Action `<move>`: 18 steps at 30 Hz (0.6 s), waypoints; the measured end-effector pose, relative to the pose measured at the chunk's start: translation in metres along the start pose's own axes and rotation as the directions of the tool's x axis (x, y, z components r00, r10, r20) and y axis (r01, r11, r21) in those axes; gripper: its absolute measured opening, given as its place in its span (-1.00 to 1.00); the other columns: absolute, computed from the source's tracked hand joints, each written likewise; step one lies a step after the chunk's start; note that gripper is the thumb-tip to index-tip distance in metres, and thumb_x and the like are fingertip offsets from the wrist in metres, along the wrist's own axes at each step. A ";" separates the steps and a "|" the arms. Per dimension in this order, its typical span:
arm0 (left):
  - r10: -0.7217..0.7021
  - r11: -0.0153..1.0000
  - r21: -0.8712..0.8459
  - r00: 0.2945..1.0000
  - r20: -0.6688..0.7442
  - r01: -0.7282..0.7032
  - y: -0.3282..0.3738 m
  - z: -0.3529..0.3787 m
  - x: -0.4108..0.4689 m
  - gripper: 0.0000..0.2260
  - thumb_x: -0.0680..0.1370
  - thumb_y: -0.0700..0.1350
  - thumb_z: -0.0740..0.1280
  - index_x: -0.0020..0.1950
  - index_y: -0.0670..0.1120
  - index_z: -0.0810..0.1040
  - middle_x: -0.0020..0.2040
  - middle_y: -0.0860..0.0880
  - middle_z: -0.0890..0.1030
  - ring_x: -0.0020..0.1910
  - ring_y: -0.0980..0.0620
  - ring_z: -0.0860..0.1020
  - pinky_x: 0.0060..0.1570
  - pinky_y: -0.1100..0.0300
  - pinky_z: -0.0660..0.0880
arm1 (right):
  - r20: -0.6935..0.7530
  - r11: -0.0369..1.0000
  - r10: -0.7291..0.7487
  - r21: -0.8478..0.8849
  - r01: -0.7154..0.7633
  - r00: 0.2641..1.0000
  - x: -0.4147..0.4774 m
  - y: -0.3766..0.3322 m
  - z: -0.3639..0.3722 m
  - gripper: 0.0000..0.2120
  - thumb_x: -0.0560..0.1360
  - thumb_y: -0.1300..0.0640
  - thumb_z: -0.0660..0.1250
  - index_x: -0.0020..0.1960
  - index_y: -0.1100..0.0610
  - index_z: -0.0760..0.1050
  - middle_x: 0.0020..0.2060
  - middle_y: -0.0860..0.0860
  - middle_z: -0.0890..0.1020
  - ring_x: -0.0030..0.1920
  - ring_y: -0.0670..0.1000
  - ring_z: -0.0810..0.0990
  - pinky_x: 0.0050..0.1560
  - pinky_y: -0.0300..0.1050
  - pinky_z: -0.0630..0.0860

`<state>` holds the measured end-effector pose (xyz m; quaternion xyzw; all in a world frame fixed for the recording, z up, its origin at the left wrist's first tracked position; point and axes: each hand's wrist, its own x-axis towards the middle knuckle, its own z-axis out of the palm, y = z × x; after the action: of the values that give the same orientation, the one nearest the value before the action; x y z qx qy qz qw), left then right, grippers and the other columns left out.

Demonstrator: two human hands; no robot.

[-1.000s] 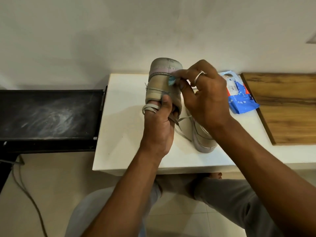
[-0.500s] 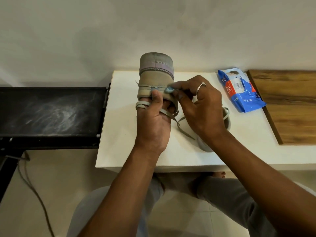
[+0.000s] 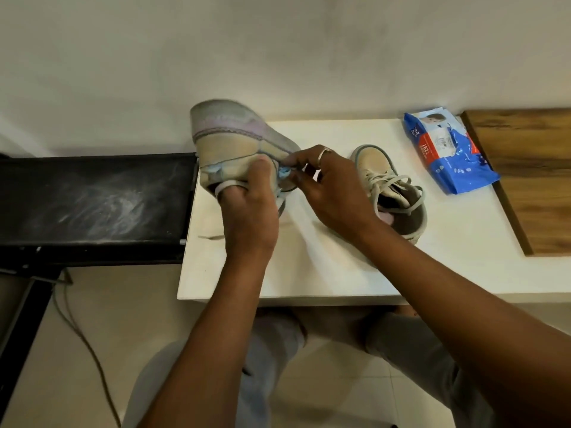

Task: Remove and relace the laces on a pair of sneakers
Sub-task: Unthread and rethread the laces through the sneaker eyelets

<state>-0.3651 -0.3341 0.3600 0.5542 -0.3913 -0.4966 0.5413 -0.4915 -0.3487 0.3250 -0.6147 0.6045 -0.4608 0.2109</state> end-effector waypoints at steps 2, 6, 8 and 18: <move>-0.055 0.966 0.257 0.997 0.056 0.038 -0.003 -0.002 -0.001 -0.84 0.54 0.10 0.35 0.10 0.16 0.47 0.03 0.21 0.54 0.06 0.20 0.53 -0.06 0.40 0.43 | 0.025 1.000 0.005 0.011 -0.006 1.000 0.000 0.001 0.003 -0.84 0.49 0.26 0.43 0.05 0.10 0.65 -0.13 -0.14 0.63 -0.21 -0.22 0.53 -0.17 -0.48 0.35; -0.238 0.827 0.529 0.971 0.020 0.192 -0.012 -0.006 0.004 -0.47 0.49 0.20 0.35 0.42 0.09 0.36 0.25 0.10 0.45 0.18 0.06 0.40 0.06 0.18 0.36 | 0.062 0.992 0.089 0.085 -0.095 0.994 -0.001 0.005 0.005 -0.84 0.50 0.22 0.44 0.07 0.10 0.66 -0.13 -0.18 0.65 -0.17 -0.27 0.56 -0.14 -0.48 0.38; -0.305 0.790 0.561 0.952 0.007 0.248 -0.016 -0.007 0.003 -0.40 0.46 0.19 0.36 0.46 0.08 0.31 0.30 0.05 0.44 0.16 0.04 0.39 0.02 0.18 0.32 | 0.090 0.989 0.107 0.093 -0.116 0.990 -0.003 0.007 0.006 -0.84 0.50 0.20 0.45 0.08 0.09 0.67 -0.10 -0.13 0.68 -0.13 -0.20 0.60 -0.13 -0.47 0.40; -0.309 0.845 0.394 0.931 -0.192 0.362 -0.039 0.002 -0.031 -0.26 0.50 0.18 0.38 0.55 0.06 0.06 0.45 0.02 0.25 0.40 0.01 0.26 0.28 0.15 0.31 | 0.114 0.995 0.097 0.018 -0.100 0.989 0.006 0.001 0.002 -0.83 0.52 0.17 0.42 0.10 0.08 0.65 -0.07 -0.07 0.67 -0.13 -0.17 0.57 -0.14 -0.46 0.40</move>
<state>-0.3774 -0.3004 0.3252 0.7470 -0.3529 -0.4525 0.3358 -0.4910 -0.3545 0.3252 -0.6066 0.6156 -0.4214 0.2748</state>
